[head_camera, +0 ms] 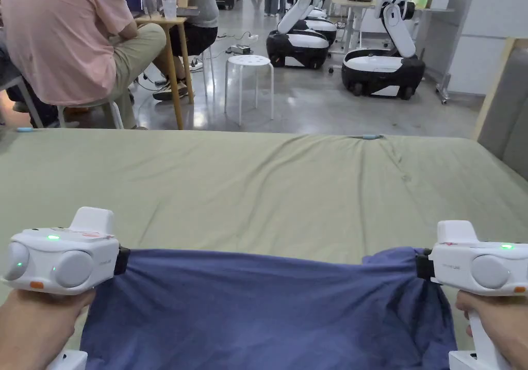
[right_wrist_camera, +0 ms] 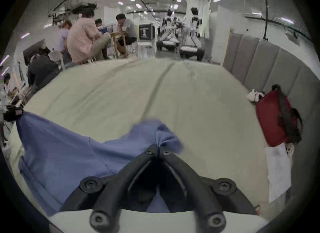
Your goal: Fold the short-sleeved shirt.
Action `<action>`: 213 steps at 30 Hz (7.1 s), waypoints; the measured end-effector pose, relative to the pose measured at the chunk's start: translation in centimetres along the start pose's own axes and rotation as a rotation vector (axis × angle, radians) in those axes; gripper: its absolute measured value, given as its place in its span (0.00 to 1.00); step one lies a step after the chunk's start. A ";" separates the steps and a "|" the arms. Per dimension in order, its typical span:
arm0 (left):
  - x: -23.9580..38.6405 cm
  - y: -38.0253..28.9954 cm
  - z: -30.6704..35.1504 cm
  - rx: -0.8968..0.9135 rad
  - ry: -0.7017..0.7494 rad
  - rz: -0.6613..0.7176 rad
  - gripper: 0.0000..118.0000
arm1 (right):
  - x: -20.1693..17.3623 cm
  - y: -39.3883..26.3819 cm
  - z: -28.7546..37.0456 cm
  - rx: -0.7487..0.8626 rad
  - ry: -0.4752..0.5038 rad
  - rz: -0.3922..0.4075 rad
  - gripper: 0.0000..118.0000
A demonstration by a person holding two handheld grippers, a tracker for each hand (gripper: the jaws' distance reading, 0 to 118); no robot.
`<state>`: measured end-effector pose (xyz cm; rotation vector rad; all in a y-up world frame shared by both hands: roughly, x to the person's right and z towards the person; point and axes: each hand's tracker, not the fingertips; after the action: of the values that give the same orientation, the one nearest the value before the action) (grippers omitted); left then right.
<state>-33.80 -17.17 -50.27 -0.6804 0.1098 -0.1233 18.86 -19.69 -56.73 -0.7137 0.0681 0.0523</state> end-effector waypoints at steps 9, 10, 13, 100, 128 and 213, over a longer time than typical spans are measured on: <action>-2.6 -8.4 11.5 0.027 -0.063 0.065 0.01 | -0.6 -8.4 15.0 0.117 0.006 0.067 0.00; -2.5 -10.2 12.1 0.013 -0.069 0.063 0.01 | 0.2 -10.2 14.1 0.081 0.025 0.058 0.00; -2.3 -15.7 12.2 -0.061 -0.067 0.094 0.01 | 0.3 -16.0 13.8 0.022 0.029 0.042 0.00; 4.7 -13.9 9.5 0.100 -0.342 0.325 0.74 | -17.4 -16.8 17.9 0.292 0.142 0.090 0.00; -0.8 -18.5 7.4 0.085 -0.470 0.621 0.56 | -20.0 -16.7 17.0 0.278 0.168 0.082 0.00; 6.4 -16.9 8.5 -0.042 -0.649 0.481 0.63 | -18.2 -17.8 7.4 -0.041 0.486 -0.203 0.00</action>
<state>-27.60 -25.93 -33.39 -0.6899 -0.3492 0.5622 2.30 -28.70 -38.14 -0.7588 0.4597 -0.3165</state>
